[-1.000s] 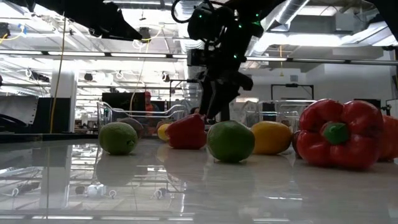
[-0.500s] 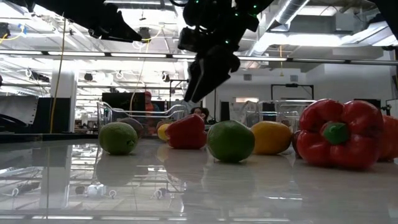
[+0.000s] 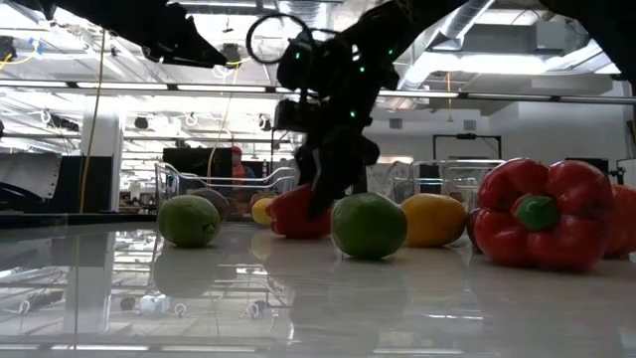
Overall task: Sort produce into baskets
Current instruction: Put the top red bell pepper into the right transparent bin
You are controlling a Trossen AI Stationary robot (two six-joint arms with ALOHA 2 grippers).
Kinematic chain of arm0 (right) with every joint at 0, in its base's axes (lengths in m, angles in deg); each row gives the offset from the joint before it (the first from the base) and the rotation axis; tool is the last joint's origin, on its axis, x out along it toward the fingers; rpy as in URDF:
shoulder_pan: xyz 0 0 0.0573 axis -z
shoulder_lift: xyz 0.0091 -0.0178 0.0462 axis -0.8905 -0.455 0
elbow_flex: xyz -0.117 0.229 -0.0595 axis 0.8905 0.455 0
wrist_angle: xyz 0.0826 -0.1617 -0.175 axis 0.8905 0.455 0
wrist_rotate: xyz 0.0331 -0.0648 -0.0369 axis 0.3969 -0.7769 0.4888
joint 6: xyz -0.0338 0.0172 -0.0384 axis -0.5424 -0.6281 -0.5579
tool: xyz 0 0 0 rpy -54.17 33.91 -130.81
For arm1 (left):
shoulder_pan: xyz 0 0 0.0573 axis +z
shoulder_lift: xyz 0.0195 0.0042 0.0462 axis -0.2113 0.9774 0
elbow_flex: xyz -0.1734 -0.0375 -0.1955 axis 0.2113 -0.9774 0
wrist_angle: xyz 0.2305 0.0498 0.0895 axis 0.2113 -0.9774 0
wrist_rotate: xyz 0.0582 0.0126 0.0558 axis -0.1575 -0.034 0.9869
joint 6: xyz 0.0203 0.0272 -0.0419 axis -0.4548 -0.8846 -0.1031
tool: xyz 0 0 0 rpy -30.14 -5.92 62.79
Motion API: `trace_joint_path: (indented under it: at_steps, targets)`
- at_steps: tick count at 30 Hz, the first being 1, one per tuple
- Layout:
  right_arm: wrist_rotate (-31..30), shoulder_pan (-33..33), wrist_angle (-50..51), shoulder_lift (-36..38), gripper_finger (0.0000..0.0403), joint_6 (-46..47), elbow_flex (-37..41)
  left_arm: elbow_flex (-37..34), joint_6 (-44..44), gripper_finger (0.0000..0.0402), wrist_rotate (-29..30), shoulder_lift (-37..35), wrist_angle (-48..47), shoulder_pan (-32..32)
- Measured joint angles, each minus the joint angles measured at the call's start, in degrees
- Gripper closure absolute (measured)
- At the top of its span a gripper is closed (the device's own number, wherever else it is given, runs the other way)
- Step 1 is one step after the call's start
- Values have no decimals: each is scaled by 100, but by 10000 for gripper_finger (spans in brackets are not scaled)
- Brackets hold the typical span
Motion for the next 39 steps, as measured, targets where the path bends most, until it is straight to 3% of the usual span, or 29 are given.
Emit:
trace_joint_path:
  at_steps: [6,10,17,24,32,39]
  targets:
    - [-4,31,-136,44,79,1,-8,0,-2,70,0,0,2,0]
    - [-61,38,-189,60,80,23,-18,0,-2,70,0,0,2,1]
    - [-1804,61,1504,413,68,-76,-620,0,39,70,2,2,1,2]
    - [-2664,492,2767,1390,71,810,-554,0,-91,70,28,2,134,7]
    - [-2551,1580,2982,2580,65,1476,756,2,-107,70,37,0,242,7]
    - [-1740,2062,2581,3082,36,1786,1741,2,-130,70,35,2,234,7]
